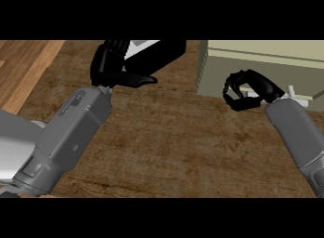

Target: Pick up the cup, place it into the drawer and close the drawer

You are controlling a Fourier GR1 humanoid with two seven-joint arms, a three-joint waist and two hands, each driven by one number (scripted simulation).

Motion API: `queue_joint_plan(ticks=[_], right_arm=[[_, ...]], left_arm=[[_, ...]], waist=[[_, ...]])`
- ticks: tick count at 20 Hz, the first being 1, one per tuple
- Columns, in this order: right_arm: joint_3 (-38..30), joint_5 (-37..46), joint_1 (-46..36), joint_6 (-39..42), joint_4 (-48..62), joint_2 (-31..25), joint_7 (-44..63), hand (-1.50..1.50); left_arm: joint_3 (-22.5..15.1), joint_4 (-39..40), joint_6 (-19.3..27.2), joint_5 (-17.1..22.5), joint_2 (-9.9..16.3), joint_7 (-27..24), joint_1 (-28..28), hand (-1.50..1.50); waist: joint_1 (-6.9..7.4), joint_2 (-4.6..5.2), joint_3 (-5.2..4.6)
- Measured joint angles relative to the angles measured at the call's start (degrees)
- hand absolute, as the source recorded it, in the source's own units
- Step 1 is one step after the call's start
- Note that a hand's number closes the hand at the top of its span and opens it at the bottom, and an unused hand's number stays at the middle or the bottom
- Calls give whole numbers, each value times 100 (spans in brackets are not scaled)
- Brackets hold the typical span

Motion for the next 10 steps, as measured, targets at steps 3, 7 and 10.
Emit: queue_joint_plan(ticks=[3, 7, 10], right_arm=[[-61, -129, 35, 217, -26, -64, -73, 150], [-120, -282, 79, 477, -88, -138, -80, 150], [-171, -408, 124, 685, -145, -198, -67, 150]], left_arm=[[-29, -73, -100, -5, 54, 17, 74, -150], [-50, -146, -184, 9, 67, 35, 165, -150], [-55, -206, -243, 30, 69, 38, 231, -150]], waist=[[49, 14, 9], [101, 33, 21], [148, 44, 32]])
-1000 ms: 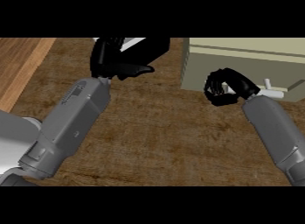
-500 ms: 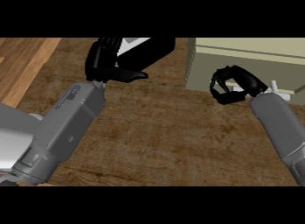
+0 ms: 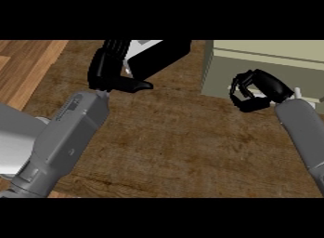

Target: Pick up the cup, place it into the drawer and close the drawer

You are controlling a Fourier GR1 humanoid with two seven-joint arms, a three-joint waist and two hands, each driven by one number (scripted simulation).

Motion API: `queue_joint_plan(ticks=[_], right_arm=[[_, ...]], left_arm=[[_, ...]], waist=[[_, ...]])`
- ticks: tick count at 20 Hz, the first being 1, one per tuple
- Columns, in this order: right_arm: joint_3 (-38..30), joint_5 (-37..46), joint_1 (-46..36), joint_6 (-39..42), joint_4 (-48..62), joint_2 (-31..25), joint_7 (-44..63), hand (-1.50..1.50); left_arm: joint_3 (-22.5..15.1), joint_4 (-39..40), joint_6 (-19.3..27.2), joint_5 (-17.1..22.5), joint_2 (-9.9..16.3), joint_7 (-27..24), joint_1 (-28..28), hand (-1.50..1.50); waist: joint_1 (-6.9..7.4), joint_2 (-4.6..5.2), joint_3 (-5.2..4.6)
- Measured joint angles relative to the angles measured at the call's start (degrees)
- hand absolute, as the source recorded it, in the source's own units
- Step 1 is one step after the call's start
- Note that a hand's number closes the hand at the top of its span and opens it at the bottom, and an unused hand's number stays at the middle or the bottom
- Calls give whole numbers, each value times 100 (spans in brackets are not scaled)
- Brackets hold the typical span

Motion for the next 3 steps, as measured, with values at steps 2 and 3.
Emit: queue_joint_plan(ticks=[2, 3], right_arm=[[-21, -73, 22, 145, -41, -38, 18, 150], [-24, -95, 37, 197, -57, -57, 17, 150]], left_arm=[[-13, -32, -33, 2, 1, 7, 33, -150], [-13, -54, -47, 6, 14, 14, 43, -150]], waist=[[22, 10, 8], [35, 11, 12]])
